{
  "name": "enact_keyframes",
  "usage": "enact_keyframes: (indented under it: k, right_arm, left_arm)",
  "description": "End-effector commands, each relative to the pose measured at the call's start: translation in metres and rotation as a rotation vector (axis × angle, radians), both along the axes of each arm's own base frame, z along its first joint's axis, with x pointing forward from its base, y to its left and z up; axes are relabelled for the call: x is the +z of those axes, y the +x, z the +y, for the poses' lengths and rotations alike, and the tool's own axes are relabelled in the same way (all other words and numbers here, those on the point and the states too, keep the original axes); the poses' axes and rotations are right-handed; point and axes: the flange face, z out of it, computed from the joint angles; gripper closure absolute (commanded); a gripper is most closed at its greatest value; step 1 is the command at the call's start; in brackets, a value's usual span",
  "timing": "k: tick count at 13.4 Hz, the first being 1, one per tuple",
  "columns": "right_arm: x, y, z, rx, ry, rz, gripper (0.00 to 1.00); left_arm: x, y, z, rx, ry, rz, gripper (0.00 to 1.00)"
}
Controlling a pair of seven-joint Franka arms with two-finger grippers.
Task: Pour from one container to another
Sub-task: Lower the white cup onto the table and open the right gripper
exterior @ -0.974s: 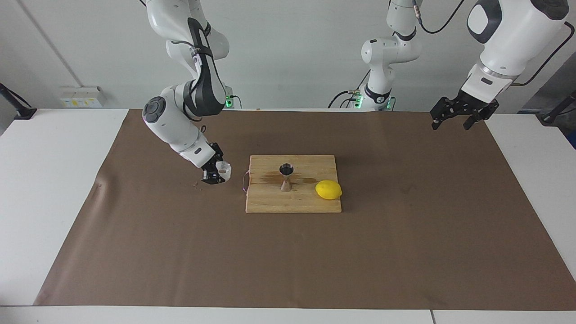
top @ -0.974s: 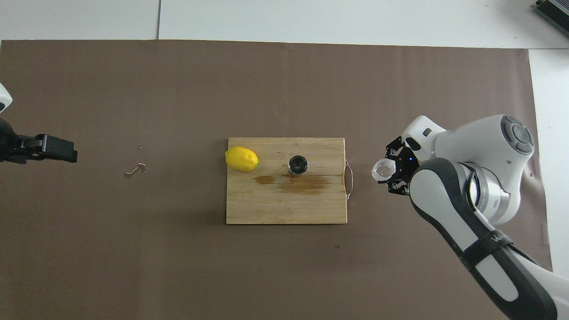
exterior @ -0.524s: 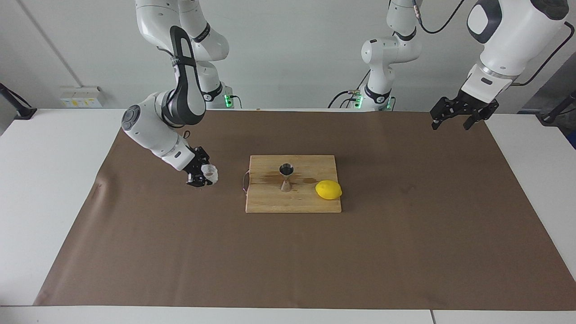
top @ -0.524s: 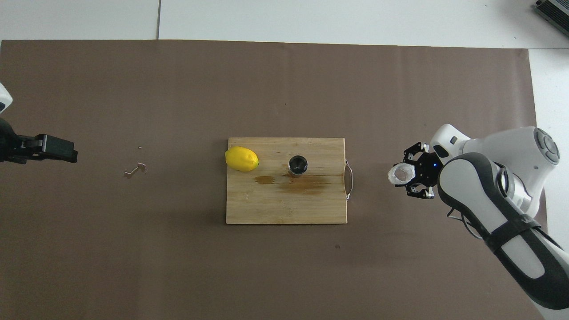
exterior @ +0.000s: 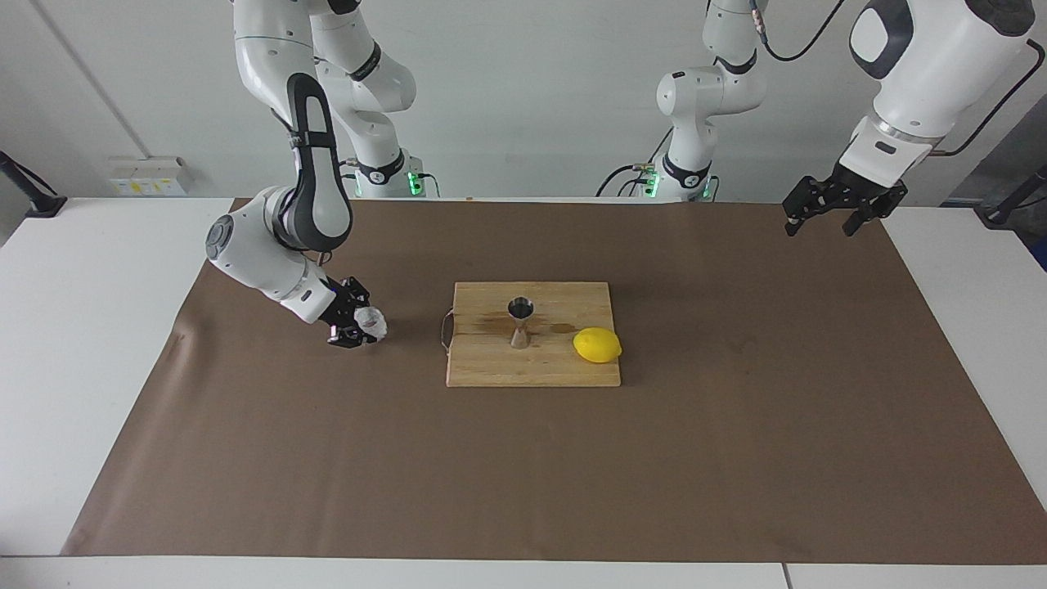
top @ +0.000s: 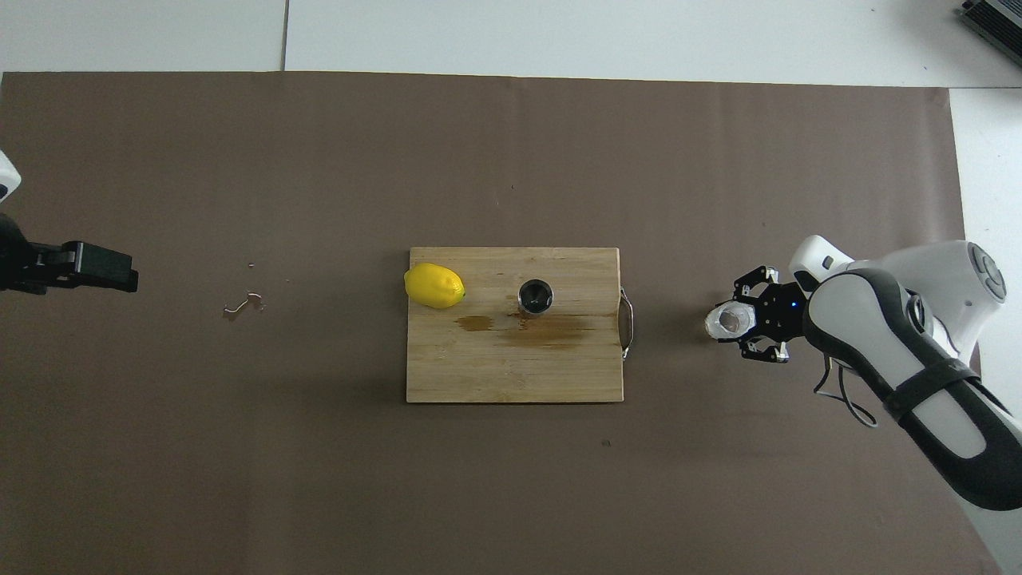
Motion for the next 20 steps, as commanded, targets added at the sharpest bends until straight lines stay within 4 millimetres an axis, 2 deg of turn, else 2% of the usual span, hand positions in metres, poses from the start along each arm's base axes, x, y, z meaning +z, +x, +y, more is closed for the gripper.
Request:
enact_keyframes:
  k: [1, 7, 10, 12, 13, 14, 16, 17, 18, 20]
  right_arm:
    - [-0.007, -0.005, -0.012, -0.016, 0.025, -0.017, 0.94]
    - [-0.014, -0.015, -0.03, -0.036, 0.026, -0.007, 0.93]
    - [-0.014, -0.016, -0.041, -0.055, 0.026, -0.008, 0.84]
    - [-0.014, -0.018, -0.053, -0.076, 0.027, -0.005, 0.83]
    - [-0.012, -0.018, -0.056, -0.072, 0.025, -0.013, 0.78]
    - [-0.011, -0.017, -0.056, -0.068, 0.023, -0.017, 0.55]
    - [-0.006, -0.016, -0.056, -0.066, 0.02, -0.026, 0.26]
    - [-0.001, -0.015, -0.057, -0.072, 0.018, -0.033, 0.07]
    - [0.003, -0.015, -0.057, -0.075, 0.017, -0.039, 0.0]
    - [0.019, -0.014, -0.057, -0.085, 0.01, -0.058, 0.0]
  left_arm:
    - [0.001, -0.003, 0.002, -0.003, 0.008, 0.002, 0.0]
    - [0.001, -0.003, 0.0, -0.01, 0.008, 0.003, 0.0]
    - [0.0, -0.003, -0.001, -0.011, 0.008, 0.005, 0.0]
    - [0.0, -0.003, -0.002, -0.013, 0.008, 0.005, 0.0]
    - [0.0, -0.003, -0.003, -0.014, 0.008, 0.005, 0.0]
    - [0.0, -0.003, -0.004, -0.017, 0.008, 0.005, 0.0]
    - [0.0, -0.003, -0.004, -0.016, 0.008, 0.005, 0.0]
    - [0.0, -0.003, -0.004, -0.016, 0.008, 0.005, 0.0]
    - [0.001, -0.003, -0.004, -0.016, 0.008, 0.003, 0.0]
    - [0.0, -0.003, -0.004, -0.019, 0.008, 0.005, 0.0]
